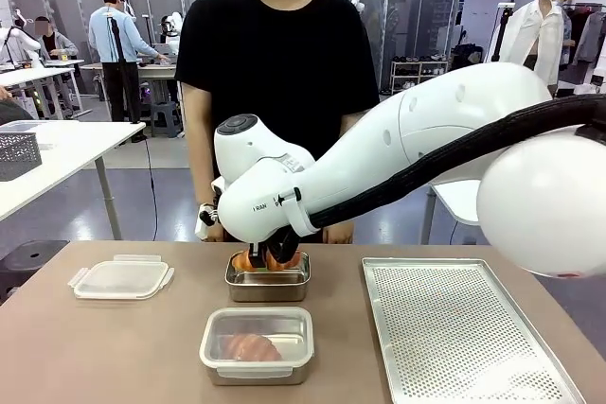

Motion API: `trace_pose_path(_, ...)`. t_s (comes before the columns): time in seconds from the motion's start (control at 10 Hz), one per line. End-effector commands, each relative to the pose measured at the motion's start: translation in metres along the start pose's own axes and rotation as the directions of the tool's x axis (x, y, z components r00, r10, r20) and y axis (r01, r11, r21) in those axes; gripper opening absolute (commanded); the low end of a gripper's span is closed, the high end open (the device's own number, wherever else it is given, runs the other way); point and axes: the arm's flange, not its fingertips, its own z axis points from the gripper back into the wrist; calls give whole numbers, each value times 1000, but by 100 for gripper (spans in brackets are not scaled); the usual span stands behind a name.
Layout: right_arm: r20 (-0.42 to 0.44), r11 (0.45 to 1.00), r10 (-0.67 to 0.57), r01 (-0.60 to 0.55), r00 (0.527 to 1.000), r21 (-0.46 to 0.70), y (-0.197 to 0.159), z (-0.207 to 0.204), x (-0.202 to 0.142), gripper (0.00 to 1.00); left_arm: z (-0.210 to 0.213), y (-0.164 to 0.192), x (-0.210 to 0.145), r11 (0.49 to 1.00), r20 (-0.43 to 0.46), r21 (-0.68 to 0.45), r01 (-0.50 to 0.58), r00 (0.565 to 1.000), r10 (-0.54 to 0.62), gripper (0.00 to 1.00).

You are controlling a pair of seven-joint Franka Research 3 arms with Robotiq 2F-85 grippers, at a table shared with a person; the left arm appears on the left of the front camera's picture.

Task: Place the bread into the airtight container.
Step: Pick up a Butter Roll and place it into an empty Airtight Container.

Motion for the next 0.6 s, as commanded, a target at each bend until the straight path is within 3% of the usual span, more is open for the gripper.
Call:
trace_pose_path(0.0, 5, 999, -3, 3, 1000, 33, -7, 2, 1, 51, 1, 0, 1, 1000, 1, 1, 0, 1000, 0, 100)
trace_pose_path(0.5, 6, 997, -30, 29, 1000, 68, -12, 0, -4, 79, 1, 0, 1, 1000, 1, 1, 0, 1000, 0, 100)
